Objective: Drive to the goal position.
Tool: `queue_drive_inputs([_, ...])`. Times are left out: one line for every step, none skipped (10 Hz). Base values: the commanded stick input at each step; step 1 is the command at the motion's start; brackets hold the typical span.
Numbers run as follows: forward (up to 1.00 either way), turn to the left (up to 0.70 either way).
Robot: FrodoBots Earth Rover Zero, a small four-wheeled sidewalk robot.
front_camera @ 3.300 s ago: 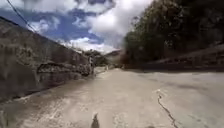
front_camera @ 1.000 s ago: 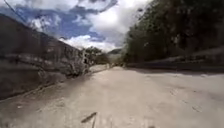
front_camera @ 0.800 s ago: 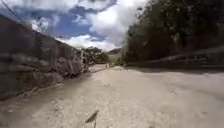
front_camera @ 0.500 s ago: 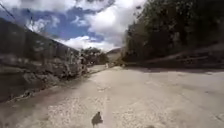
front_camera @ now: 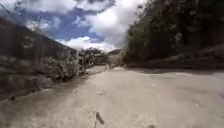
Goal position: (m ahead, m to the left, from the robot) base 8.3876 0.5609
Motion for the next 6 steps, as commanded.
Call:
queue_drive_inputs([0.70, 0.00])
queue_drive_inputs([0.70, 0.00])
queue_drive_inputs([0.70, 0.00])
queue_drive_inputs([0.70, 0.00])
queue_drive_inputs([0.70, 0.00])
queue_drive_inputs([0.70, 0.00])
